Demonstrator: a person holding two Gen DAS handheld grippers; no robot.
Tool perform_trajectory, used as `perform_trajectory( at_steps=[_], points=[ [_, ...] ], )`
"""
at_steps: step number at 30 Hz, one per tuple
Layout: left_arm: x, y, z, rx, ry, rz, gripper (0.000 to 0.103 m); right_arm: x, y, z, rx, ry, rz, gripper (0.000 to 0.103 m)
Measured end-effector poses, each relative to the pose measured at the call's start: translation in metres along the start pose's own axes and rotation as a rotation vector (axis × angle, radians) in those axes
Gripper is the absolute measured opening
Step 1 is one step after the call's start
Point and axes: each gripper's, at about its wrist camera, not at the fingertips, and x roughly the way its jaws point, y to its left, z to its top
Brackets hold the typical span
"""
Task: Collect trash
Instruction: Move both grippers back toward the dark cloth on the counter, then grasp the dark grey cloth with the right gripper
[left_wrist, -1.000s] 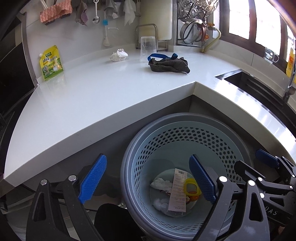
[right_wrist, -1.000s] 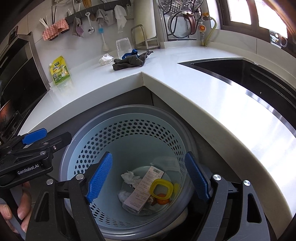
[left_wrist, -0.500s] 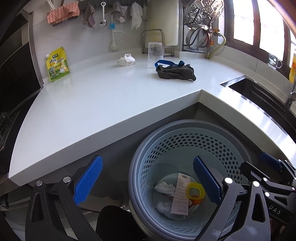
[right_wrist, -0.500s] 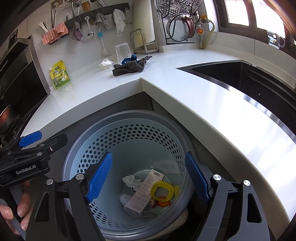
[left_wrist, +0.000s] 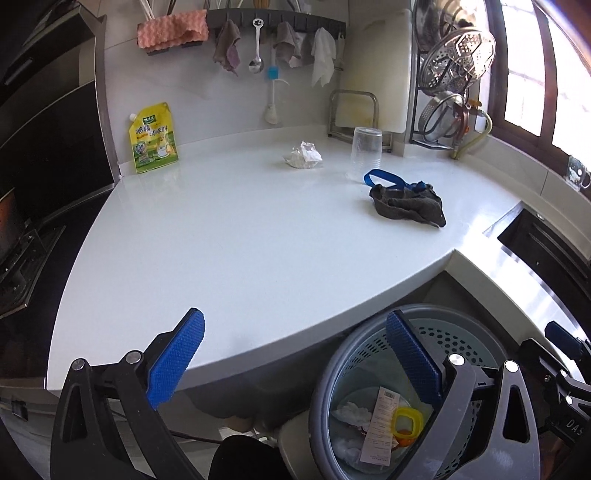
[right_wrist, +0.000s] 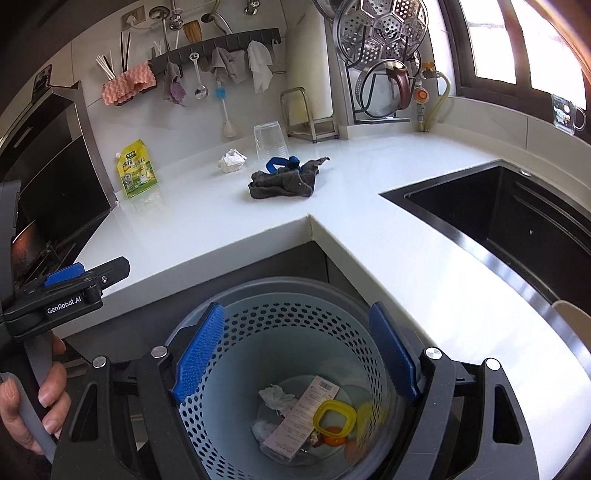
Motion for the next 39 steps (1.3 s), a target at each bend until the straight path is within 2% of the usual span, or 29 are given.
perform_trajectory(
  at_steps=[3,6,10,17,22,28,31,35,36,38,39],
  points=[
    [0.006,0.007,0.014,-0.014,-0.009,0.003,0.097,0.010,0.000,0.019,-0.010,-0.015,-0.019,0.077],
    [0.013,0.009,0.031,0.008,-0.033,0.024,0.097,0.022,-0.003,0.040,-0.014,-0.017,-0.005,0.077],
    [0.024,0.010,0.054,0.028,-0.052,0.041,0.097,0.044,-0.007,0.067,-0.025,-0.002,-0.031,0.077],
    [0.051,0.012,0.082,-0.004,-0.048,0.024,0.097,0.093,-0.006,0.105,-0.011,0.037,0.008,0.077],
    [0.071,0.010,0.092,-0.005,-0.030,0.032,0.097,0.127,-0.002,0.125,-0.009,0.068,0.016,0.077],
    [0.091,0.009,0.094,-0.008,0.003,0.035,0.097,0.178,-0.010,0.142,0.062,0.137,0.039,0.077],
    [0.097,0.008,0.094,-0.011,0.015,0.032,0.097,0.198,-0.010,0.144,0.063,0.174,0.019,0.077],
    [0.102,0.006,0.096,-0.005,0.019,0.028,0.097,0.205,-0.009,0.145,0.064,0.162,0.016,0.076],
    [0.103,0.005,0.096,-0.002,0.021,0.028,0.097,0.206,-0.009,0.145,0.064,0.164,0.019,0.076],
    [0.105,0.004,0.096,0.000,0.026,0.032,0.097,0.209,-0.009,0.144,0.068,0.176,0.052,0.065],
    [0.105,0.004,0.096,-0.001,0.027,0.028,0.097,0.208,-0.007,0.143,0.062,0.178,0.064,0.055]
  ],
)
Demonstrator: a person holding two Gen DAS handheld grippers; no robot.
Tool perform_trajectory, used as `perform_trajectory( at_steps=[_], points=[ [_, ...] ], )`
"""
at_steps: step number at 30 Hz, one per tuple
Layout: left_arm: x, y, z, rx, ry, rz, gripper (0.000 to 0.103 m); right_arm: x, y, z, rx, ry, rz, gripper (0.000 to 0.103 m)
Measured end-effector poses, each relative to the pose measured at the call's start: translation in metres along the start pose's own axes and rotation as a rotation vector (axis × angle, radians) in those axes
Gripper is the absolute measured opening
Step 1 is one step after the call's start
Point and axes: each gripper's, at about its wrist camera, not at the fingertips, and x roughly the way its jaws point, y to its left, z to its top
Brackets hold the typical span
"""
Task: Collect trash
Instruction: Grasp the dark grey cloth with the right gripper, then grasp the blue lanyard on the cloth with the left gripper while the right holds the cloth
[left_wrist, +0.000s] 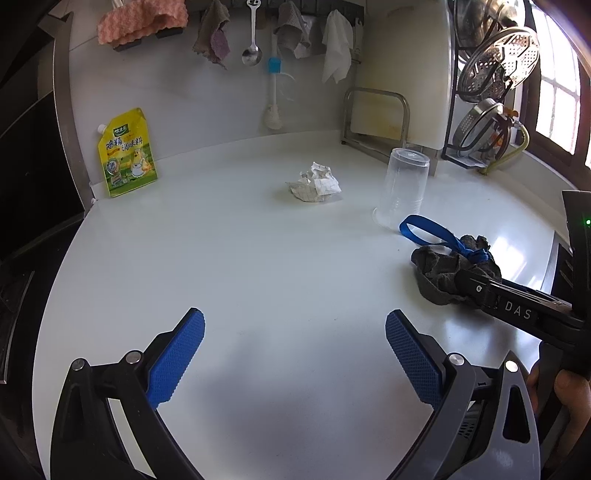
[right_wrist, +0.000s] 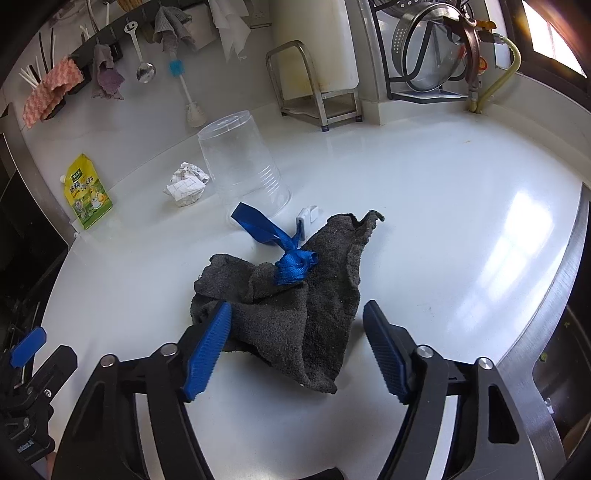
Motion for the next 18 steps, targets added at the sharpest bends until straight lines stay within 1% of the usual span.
perform_trajectory(
  at_steps=[2,4,7,11,14,16,18],
  points=[
    [0.000,-0.002,0.000,-0.002,-0.001,-0.007,0.097,-0.002,0.005,-0.001,-0.029,-0.003,-0.007,0.050],
    [0.000,-0.004,0.001,0.001,-0.001,-0.011,0.097,-0.006,0.009,-0.002,-0.049,-0.006,0.003,0.039],
    [0.000,-0.006,0.004,0.003,-0.002,-0.018,0.097,-0.013,0.010,-0.004,-0.062,-0.010,0.032,0.034],
    [0.000,-0.009,0.011,0.008,-0.004,-0.042,0.097,-0.025,0.010,-0.009,-0.084,-0.021,0.070,0.031],
    [0.003,-0.016,0.020,0.027,0.002,-0.059,0.097,-0.026,0.003,-0.013,-0.078,-0.006,0.091,0.030],
    [0.006,-0.022,0.028,0.043,0.015,-0.078,0.097,-0.025,-0.001,-0.016,-0.077,0.000,0.098,0.030],
    [0.013,-0.028,0.035,0.053,0.041,-0.112,0.097,-0.027,-0.006,-0.019,-0.077,-0.003,0.113,0.030]
  ],
)
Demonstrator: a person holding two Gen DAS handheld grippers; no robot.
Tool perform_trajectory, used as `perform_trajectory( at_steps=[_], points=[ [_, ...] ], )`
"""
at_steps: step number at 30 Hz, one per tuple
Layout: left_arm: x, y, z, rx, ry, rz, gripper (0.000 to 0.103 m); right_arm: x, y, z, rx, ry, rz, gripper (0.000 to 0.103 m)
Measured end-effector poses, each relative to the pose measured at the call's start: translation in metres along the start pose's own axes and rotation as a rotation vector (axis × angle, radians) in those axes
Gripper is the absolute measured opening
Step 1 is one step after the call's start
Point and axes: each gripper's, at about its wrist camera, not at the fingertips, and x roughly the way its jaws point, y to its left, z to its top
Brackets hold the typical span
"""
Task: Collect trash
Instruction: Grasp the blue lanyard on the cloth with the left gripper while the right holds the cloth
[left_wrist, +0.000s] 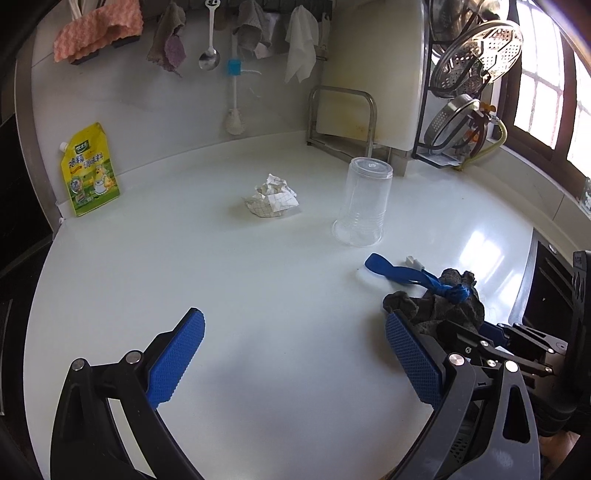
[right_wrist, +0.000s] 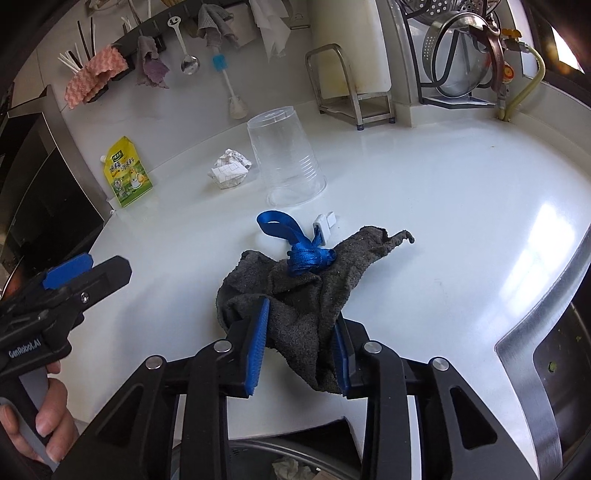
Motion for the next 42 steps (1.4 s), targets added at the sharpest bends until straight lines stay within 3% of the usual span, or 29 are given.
perform_trajectory(
  at_steps=[11,16,25,31,33,34,35,36,42],
  points=[
    [0.058,-0.033,0.031,0.048,0.126,-0.090,0.097,-0.008,-0.012,-0.005,0.032,0.010,0.041,0.030],
    [0.081,-0.038,0.043,-0.007,0.205,-0.125,0.097,-0.007,-0.013,-0.005,0.028,0.011,0.046,0.030],
    [0.100,-0.056,0.055,0.026,0.256,-0.075,0.093,-0.007,-0.015,-0.005,0.040,0.012,0.054,0.030],
    [0.112,-0.056,0.047,0.009,0.337,-0.120,0.061,-0.007,-0.016,-0.004,0.042,0.011,0.055,0.030],
    [0.114,-0.056,0.045,0.009,0.348,-0.124,0.043,-0.008,-0.016,-0.004,0.043,0.011,0.056,0.030],
    [0.112,-0.056,0.045,0.016,0.338,-0.118,0.032,-0.008,-0.016,-0.004,0.042,0.011,0.056,0.030],
    [0.111,-0.056,0.044,0.016,0.339,-0.129,0.012,-0.007,-0.016,-0.004,0.043,0.011,0.056,0.030],
    [0.111,-0.055,0.044,0.010,0.344,-0.143,0.004,-0.007,-0.016,-0.004,0.042,0.010,0.055,0.030],
    [0.084,-0.039,0.051,0.012,0.225,-0.086,0.002,-0.008,-0.013,-0.005,0.013,-0.001,0.035,0.030]
  ],
)
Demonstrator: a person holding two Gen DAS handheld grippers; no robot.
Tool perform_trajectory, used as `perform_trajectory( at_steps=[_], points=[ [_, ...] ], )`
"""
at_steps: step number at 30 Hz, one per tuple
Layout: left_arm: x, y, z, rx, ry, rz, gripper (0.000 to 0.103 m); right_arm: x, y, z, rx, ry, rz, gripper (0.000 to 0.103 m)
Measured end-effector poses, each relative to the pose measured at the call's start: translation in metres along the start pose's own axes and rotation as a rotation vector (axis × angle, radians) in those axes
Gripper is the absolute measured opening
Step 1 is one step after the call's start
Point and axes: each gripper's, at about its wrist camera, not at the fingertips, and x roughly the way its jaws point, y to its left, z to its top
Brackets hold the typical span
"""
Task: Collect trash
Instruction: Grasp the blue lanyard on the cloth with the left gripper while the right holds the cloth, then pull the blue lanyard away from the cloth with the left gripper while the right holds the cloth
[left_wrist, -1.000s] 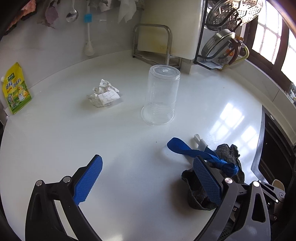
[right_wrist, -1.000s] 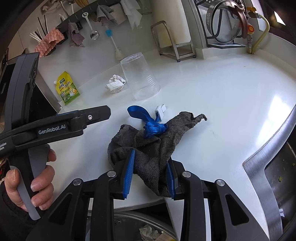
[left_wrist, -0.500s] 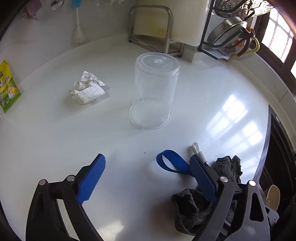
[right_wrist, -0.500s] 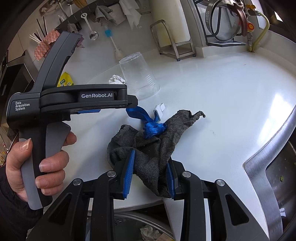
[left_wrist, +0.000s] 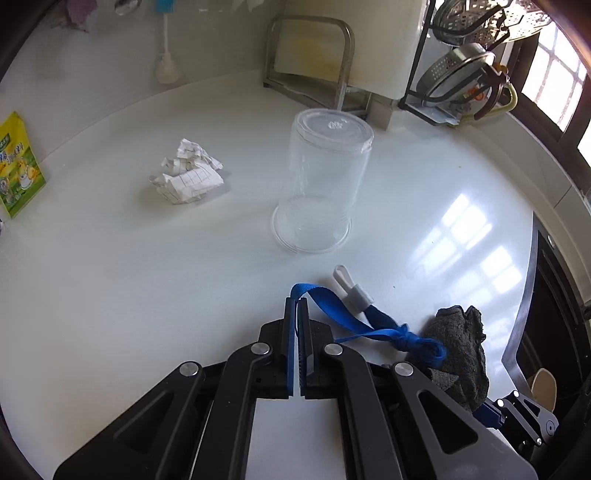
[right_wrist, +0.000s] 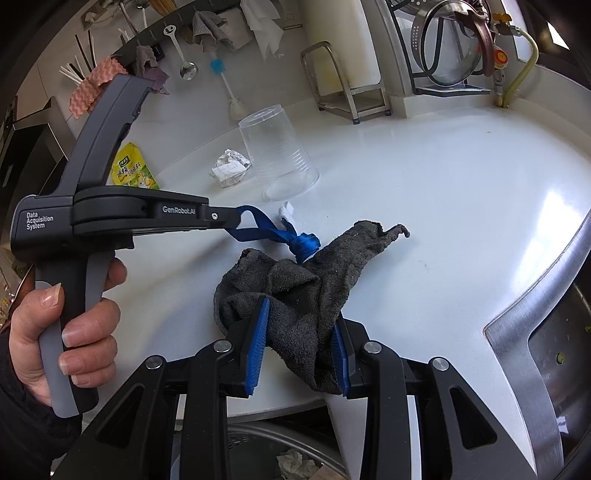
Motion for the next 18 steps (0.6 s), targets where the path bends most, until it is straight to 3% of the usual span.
perform_trajectory(
  at_steps=[9,18],
  points=[
    [-0.072,0.012,-0.020,0.066,-0.202,0.099,0.002,-0.010,0.007,-0.007,-0.009,-0.059,0.001,0.030],
    [-0.115,0.019,-0.060,0.063,-0.275,0.106,0.002,-0.041,0.027,-0.028,-0.026,-0.131,-0.048,0.030]
  ],
)
